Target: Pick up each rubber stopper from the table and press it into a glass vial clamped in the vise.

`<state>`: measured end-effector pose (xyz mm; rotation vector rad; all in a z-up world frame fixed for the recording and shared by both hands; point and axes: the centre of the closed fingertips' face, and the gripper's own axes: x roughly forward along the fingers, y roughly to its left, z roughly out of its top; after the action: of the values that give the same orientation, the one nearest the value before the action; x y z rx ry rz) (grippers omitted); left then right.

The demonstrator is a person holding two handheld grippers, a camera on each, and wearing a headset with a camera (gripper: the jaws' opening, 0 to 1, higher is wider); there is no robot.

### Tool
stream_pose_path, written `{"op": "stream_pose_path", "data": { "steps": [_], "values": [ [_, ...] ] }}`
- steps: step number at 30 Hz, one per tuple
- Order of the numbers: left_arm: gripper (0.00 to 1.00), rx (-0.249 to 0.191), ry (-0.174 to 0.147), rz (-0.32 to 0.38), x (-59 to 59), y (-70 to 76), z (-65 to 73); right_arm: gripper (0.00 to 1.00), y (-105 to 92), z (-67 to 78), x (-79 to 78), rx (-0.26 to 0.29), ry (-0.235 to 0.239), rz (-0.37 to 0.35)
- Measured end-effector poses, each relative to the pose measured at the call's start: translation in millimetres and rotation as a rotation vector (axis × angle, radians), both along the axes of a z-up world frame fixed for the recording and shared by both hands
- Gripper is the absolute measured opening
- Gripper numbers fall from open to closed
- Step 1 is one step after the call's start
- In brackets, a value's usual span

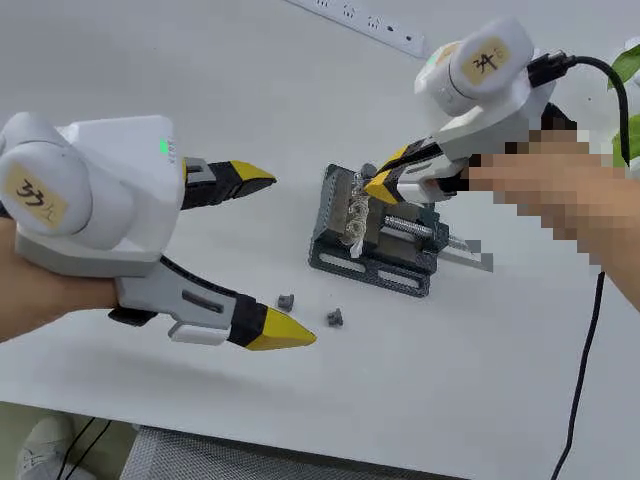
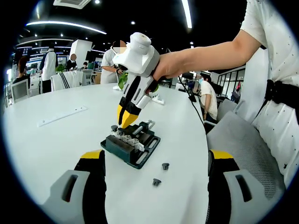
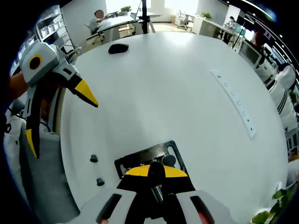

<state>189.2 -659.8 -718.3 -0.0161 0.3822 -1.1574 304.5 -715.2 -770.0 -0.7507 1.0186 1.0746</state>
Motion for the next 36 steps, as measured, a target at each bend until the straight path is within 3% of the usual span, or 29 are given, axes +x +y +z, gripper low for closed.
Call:
{"op": "stream_pose_path", "data": {
  "steps": [36],
  "values": [
    [0.89, 0.0, 0.002, -0.001, 0.7, -2.1, -0.3, 0.01, 3.6, -7.4, -2.4, -0.002, 0.043, 0.01]
  ]
}}
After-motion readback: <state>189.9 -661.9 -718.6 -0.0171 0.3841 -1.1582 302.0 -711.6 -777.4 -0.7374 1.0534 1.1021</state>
